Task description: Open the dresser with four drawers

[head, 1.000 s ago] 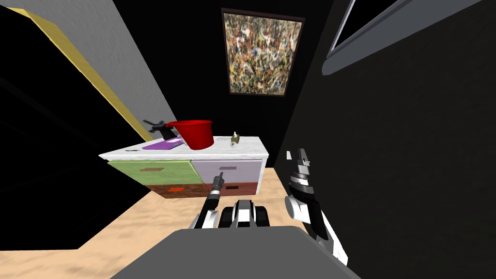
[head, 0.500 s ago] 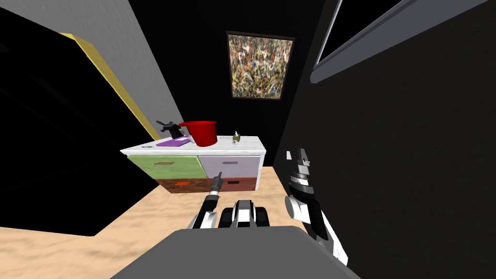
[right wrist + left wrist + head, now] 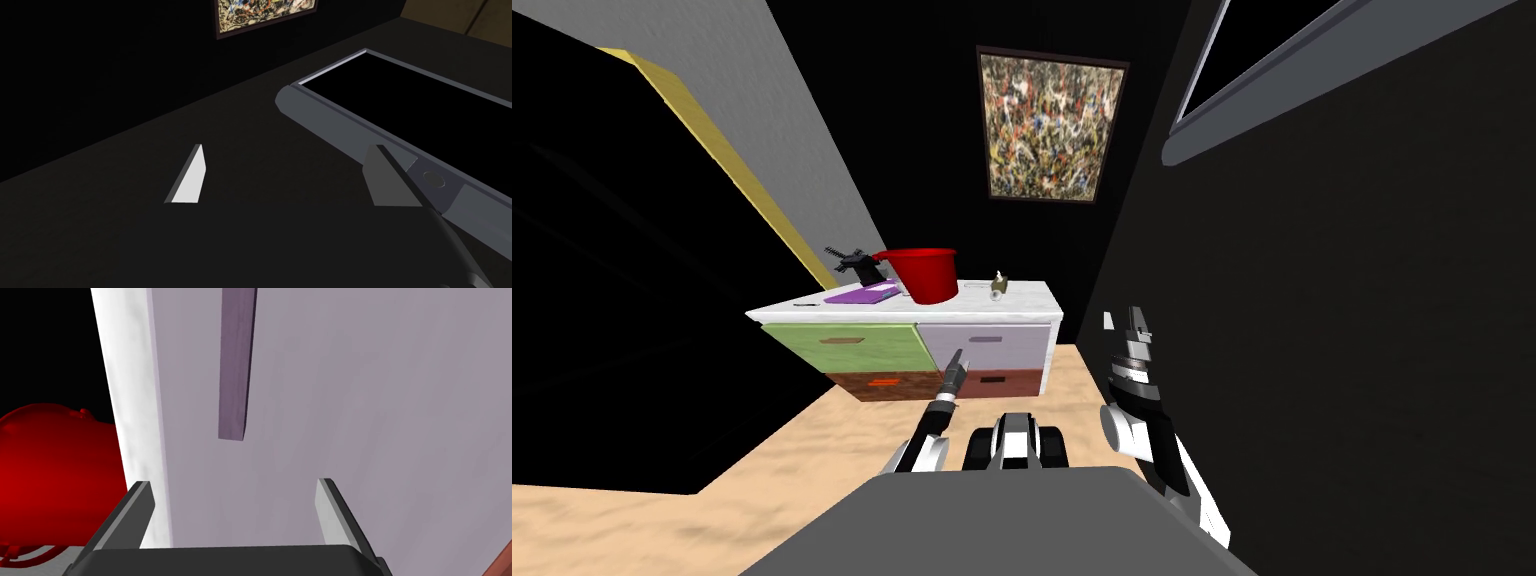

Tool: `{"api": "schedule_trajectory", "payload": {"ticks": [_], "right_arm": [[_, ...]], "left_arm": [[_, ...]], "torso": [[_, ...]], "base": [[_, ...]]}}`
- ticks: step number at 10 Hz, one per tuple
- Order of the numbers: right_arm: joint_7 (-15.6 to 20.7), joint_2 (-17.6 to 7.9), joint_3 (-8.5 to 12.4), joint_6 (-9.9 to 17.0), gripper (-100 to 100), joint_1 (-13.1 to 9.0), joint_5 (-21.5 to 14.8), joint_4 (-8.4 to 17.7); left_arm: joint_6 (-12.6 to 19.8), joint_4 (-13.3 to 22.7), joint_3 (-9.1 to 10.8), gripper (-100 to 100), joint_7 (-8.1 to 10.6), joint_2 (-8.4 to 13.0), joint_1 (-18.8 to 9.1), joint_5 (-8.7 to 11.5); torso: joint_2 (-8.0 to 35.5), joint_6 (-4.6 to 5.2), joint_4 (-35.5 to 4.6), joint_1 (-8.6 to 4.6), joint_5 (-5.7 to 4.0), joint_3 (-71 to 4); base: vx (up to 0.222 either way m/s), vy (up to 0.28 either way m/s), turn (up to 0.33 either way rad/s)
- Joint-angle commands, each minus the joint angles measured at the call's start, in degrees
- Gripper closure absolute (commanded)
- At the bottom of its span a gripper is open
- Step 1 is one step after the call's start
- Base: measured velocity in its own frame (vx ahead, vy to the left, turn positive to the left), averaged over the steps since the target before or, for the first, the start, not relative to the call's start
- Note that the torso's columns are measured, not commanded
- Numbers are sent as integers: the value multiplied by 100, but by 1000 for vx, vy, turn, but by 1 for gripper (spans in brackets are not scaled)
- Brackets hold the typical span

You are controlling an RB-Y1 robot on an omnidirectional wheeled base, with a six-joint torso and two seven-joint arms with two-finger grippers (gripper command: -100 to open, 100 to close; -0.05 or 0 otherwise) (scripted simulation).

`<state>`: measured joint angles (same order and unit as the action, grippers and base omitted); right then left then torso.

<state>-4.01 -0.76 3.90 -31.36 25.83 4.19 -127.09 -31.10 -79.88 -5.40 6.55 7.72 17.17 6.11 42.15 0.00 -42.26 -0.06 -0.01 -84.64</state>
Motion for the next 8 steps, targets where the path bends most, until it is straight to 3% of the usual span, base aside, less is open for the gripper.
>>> {"api": "schedule_trajectory", "payload": {"ticks": [1, 3, 6, 8], "right_arm": [[0, 0, 0, 0, 0, 1, 0, 0], [0, 0, 0, 0, 0, 0, 0, 0], [0, 0, 0, 0, 0, -2, 0, 0], [0, 0, 0, 0, 0, -2, 0, 0]], "left_arm": [[216, -97, 34, -100, -21, -147, -73, 18], [244, -112, 39, -100, -23, -382, -84, 21], [260, -121, 42, -100, -24, -682, -91, 23], [419, -243, 65, -100, -36, -633, -128, 32]], "torso": [[-9, 0, 4, 1, 0, -7], [18, -1, -2, 7, 2, 8], [38, 0, -10, 7, 1, 23], [12, -1, -2, 7, 1, 6]], "base": [[166, -2, -1], [93, -1, -1], [2, 1, 0], [31, -5, -1]]}}
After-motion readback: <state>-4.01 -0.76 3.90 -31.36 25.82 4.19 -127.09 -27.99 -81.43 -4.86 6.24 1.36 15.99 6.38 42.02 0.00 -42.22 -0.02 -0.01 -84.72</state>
